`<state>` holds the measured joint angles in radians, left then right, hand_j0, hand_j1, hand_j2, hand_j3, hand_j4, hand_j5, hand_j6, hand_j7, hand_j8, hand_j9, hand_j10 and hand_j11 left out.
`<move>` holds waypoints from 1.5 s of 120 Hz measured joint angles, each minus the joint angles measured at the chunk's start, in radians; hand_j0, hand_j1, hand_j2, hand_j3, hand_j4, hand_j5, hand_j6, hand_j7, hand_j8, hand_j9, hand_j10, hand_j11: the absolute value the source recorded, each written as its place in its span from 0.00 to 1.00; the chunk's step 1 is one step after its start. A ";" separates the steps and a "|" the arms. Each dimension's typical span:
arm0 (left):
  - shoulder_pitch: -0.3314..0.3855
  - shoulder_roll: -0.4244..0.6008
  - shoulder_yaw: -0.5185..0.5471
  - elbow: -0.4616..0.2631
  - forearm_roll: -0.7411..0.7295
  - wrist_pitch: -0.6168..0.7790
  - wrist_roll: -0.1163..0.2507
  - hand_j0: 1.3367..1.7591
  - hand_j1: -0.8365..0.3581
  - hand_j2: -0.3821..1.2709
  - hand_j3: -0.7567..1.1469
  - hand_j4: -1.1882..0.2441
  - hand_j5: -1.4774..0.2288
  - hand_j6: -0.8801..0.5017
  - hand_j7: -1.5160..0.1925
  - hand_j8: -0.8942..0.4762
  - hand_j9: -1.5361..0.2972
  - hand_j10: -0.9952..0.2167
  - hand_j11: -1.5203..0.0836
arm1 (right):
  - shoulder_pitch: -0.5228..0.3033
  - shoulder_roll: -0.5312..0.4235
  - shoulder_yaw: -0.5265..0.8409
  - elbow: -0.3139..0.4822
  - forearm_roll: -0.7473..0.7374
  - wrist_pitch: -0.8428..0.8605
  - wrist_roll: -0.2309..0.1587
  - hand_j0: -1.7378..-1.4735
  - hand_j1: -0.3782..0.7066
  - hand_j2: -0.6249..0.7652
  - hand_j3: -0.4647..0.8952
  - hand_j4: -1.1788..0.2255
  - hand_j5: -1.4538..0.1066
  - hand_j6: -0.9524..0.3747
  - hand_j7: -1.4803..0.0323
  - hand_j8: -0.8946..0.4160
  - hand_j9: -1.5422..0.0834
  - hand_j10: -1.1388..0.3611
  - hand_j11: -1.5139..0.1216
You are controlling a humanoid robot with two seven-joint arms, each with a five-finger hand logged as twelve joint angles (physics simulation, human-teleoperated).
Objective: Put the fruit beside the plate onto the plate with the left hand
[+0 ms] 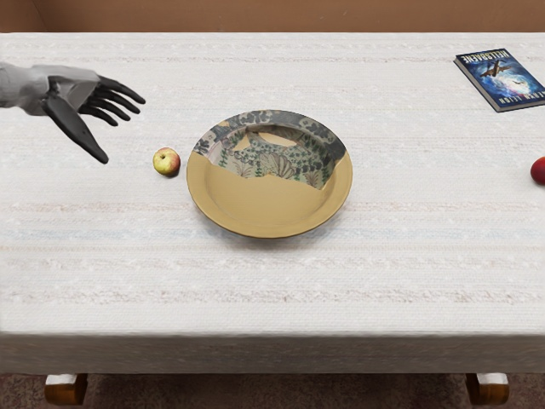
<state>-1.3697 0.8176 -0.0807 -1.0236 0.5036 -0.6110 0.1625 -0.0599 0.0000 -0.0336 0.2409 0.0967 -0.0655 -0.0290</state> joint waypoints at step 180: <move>0.060 -0.484 0.121 -0.058 0.835 0.446 0.417 0.76 0.67 0.27 0.40 0.60 0.62 0.40 0.64 0.41 0.61 0.55 0.68 | -0.012 0.000 -0.003 0.001 0.000 -0.001 -0.003 0.30 0.06 0.44 0.34 0.82 0.90 0.69 0.95 0.66 0.92 0.74 0.90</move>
<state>-1.3100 0.3332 0.0400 -1.0818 1.3381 -0.1652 0.5794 -0.0721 0.0000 -0.0368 0.2422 0.0966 -0.0660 -0.0315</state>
